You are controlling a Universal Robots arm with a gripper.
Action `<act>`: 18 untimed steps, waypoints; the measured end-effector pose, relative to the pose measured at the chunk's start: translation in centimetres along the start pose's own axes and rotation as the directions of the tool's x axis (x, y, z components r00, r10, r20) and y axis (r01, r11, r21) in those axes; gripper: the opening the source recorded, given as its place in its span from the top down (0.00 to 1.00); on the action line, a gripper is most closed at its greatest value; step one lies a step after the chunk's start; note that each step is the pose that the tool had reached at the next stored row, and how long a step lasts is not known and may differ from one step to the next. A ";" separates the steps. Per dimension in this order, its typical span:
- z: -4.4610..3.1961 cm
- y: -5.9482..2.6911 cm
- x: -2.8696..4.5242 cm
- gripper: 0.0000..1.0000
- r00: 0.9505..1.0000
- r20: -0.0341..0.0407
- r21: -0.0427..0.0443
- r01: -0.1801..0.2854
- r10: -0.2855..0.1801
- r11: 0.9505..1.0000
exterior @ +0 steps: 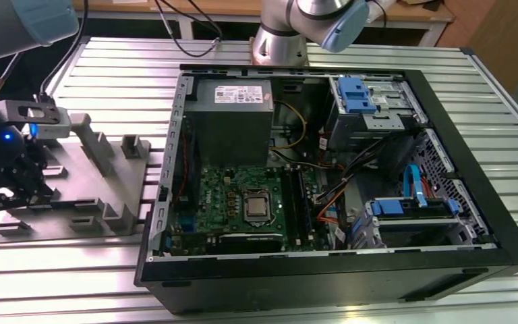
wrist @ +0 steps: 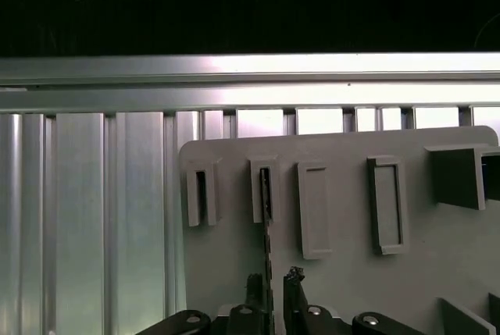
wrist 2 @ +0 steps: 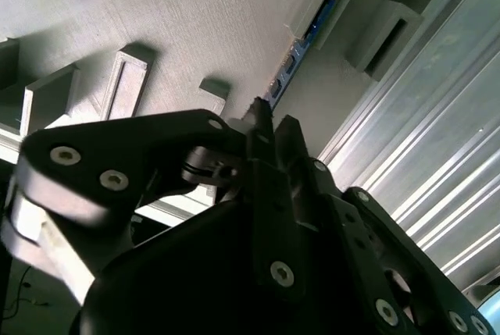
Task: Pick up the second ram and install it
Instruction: 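Pick up the second ram and move it above second insertion slot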
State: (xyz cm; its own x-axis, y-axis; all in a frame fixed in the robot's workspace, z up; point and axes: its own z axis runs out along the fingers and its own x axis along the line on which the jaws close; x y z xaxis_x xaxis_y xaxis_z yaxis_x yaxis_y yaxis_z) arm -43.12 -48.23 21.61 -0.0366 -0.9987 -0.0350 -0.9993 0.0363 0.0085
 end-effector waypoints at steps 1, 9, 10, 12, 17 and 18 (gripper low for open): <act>0.00 0.00 0.00 0.77 1.000 0.000 0.000 0.000 0.000 1.000; 0.87 -0.01 0.03 0.71 1.000 0.000 0.000 0.010 -0.010 1.000; 1.00 -0.01 0.04 0.71 1.000 -0.001 0.000 0.014 -0.014 1.000; 1.22 -0.01 0.05 0.71 1.000 -0.001 -0.001 0.021 -0.021 1.000; 1.43 -0.01 0.05 0.71 0.999 -0.002 -0.002 0.045 -0.045 0.999; 1.46 -0.02 0.05 0.71 0.999 -0.002 -0.002 0.045 -0.045 0.999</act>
State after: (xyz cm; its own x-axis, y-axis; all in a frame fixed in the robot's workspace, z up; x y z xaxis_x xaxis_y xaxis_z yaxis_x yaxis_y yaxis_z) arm -43.12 -48.23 20.14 0.0088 -0.9994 -0.0333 -0.9999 -0.0091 0.0087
